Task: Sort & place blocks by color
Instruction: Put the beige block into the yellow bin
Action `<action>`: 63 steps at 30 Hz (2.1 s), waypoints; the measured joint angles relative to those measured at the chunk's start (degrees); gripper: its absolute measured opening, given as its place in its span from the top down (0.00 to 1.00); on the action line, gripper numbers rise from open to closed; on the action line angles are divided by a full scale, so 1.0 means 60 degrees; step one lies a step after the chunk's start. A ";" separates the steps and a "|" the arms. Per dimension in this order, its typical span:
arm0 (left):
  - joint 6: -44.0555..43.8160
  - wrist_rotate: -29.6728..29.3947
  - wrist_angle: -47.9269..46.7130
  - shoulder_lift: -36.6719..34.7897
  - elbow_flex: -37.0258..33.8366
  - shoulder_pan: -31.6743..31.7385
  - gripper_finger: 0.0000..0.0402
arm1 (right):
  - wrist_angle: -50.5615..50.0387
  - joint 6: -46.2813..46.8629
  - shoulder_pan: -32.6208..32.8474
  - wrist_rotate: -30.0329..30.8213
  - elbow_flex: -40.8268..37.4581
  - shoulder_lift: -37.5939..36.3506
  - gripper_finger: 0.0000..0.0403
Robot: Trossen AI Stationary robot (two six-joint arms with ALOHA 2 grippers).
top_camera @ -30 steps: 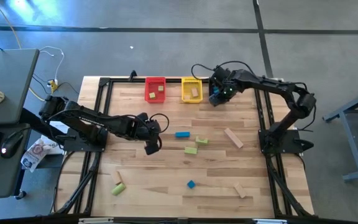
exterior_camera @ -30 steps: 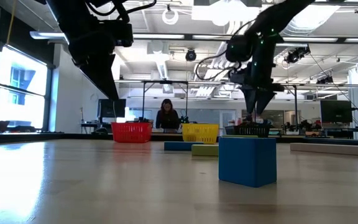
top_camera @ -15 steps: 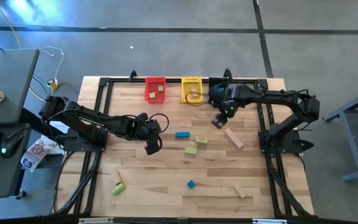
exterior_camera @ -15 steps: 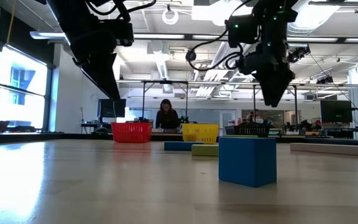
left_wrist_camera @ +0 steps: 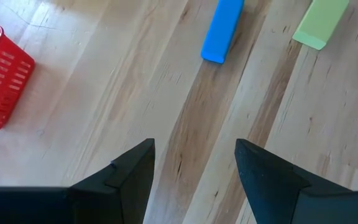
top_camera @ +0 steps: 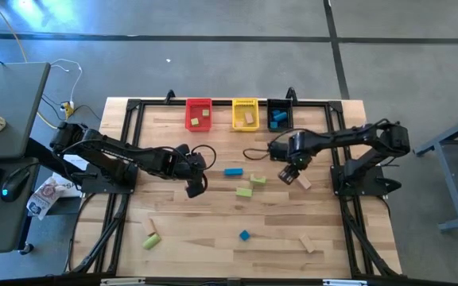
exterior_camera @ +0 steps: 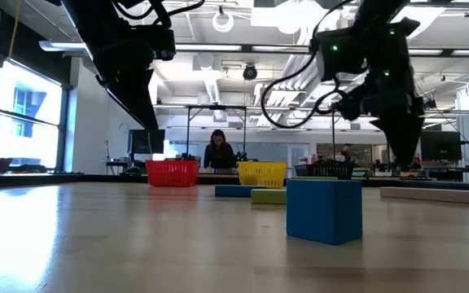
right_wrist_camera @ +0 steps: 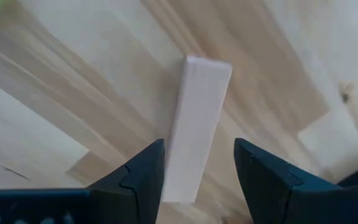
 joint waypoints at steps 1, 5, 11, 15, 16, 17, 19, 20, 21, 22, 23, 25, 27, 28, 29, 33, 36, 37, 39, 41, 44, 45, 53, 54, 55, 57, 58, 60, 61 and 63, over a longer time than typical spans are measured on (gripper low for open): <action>0.0000 0.0000 0.0002 0.0000 0.0000 0.0000 0.49 | 0.0019 0.0173 0.0104 -0.0007 -0.0118 0.0000 0.56; 0.0000 -0.0002 0.0003 0.0000 0.0000 -0.0001 0.49 | 0.0022 0.0819 0.0464 -0.0180 -0.0605 0.0000 0.56; -0.0004 0.0000 0.0002 0.0000 0.0000 -0.0002 0.49 | 0.0291 0.1397 0.0813 -0.0504 -0.1179 0.0000 0.56; -0.0004 -0.0003 0.0003 0.0000 0.0000 -0.0003 0.49 | 0.0615 0.1617 0.0878 -0.0697 -0.1564 0.0000 0.56; -0.0004 0.0000 0.0000 0.0000 0.0000 -0.0003 0.49 | 0.0744 0.1698 0.0876 -0.0768 -0.1693 0.0000 0.56; -0.0004 0.0000 0.0000 0.0000 0.0000 -0.0003 0.49 | 0.0914 0.1768 0.0874 -0.0848 -0.1824 0.0000 0.56; -0.0004 0.0000 0.0000 0.0000 0.0000 0.0000 0.49 | 0.1250 0.1804 0.0874 -0.0977 -0.2089 0.0000 0.56; -0.0004 -0.0001 -0.0002 0.0000 0.0000 0.0000 0.49 | 0.1415 0.1874 0.0874 -0.1049 -0.2199 -0.0003 0.56; -0.0004 0.0000 -0.0004 0.0000 0.0000 -0.0003 0.49 | 0.1568 0.1987 0.0872 -0.1110 -0.2294 -0.0047 0.57; -0.0004 -0.0001 -0.0004 0.0000 0.0000 0.0000 0.49 | 0.1668 0.2039 0.0867 -0.1171 -0.2386 -0.0058 0.58; -0.0004 0.0000 -0.0005 0.0000 0.0000 -0.0001 0.49 | 0.1741 0.2046 0.0867 -0.1187 -0.2448 -0.0058 0.60; 0.0000 0.0000 -0.0008 0.0000 0.0000 -0.0002 0.49 | 0.1805 0.2051 0.0871 -0.1191 -0.2465 -0.0057 0.66; 0.0000 -0.0001 -0.0014 0.0000 0.0000 0.0000 0.49 | 0.1798 0.2039 0.0873 -0.1167 -0.2392 -0.0046 0.74; 0.0007 -0.0001 -0.0015 0.0000 0.0000 -0.0001 0.49 | 0.1780 0.2000 0.0875 -0.1107 -0.2327 -0.0043 0.76; 0.0056 -0.0001 -0.0015 0.0000 0.0000 0.0000 0.49 | 0.1761 0.1946 0.0879 -0.1018 -0.2269 -0.0035 0.76; 0.0296 -0.0001 -0.0021 0.0000 0.0000 -0.0003 0.49 | 0.1958 0.1760 0.0878 -0.0555 -0.1937 0.0015 0.76; 0.0331 0.0000 -0.0033 0.0000 0.0000 0.0000 0.49 | 0.2357 0.1622 0.0867 -0.0309 -0.1617 0.0011 0.76; 0.0383 0.0000 -0.0037 0.0000 0.0000 0.0000 0.49 | 0.2424 0.1505 0.0853 -0.0311 -0.1522 0.0011 0.76; 0.0652 0.0000 -0.0037 0.0000 0.0000 -0.0007 0.49 | 0.2953 0.1207 0.0793 -0.0335 -0.1262 0.0015 0.76; 0.0871 0.0094 -0.0044 0.0000 0.0000 -0.0056 0.49 | 0.3559 0.0919 0.0682 -0.0339 -0.0981 0.0007 0.76; 0.0908 0.0226 -0.0019 0.0000 0.0000 -0.0134 0.49 | 0.4242 0.0480 0.0478 -0.0313 -0.0601 0.0011 0.76; 0.0912 0.0234 -0.0022 0.0000 0.0000 -0.0163 0.49 | 0.4569 0.0338 0.0397 -0.0313 -0.0428 0.0011 0.76; 0.0934 0.0248 -0.0022 0.0000 0.0000 -0.0323 0.49 | 0.6166 -0.0901 -0.0450 -0.0003 0.0717 0.0004 0.76; 0.0933 0.0248 -0.0020 0.0000 0.0000 -0.0327 0.49 | 0.6256 -0.1109 -0.0570 0.0000 0.0830 0.0004 0.76; 0.0933 0.0248 -0.0022 0.0000 0.0000 -0.0327 0.49 | 0.6405 -0.1308 -0.0692 0.0001 0.0932 0.0004 0.76; 0.0933 0.0248 -0.0019 0.0000 0.0000 -0.0327 0.49 | 0.6811 -0.1577 -0.0948 0.0005 0.1090 0.0004 0.76; 0.0933 0.0248 -0.0022 0.0000 0.0000 -0.0327 0.49 | 0.6967 -0.1681 -0.1080 0.0002 0.1126 0.0004 0.76; 0.0933 0.0248 -0.0019 0.0000 0.0000 -0.0327 0.49 | 0.7341 -0.1880 -0.1361 0.0004 0.1128 0.0004 0.76; 0.0933 0.0248 -0.0021 0.0000 0.0000 -0.0327 0.49 | 0.7671 -0.1959 -0.1507 0.0004 0.1107 0.0005 0.76; 0.0933 0.0248 -0.0019 0.0000 0.0000 -0.0325 0.49 | 0.8210 -0.2069 -0.1783 0.0083 0.1107 0.0029 0.76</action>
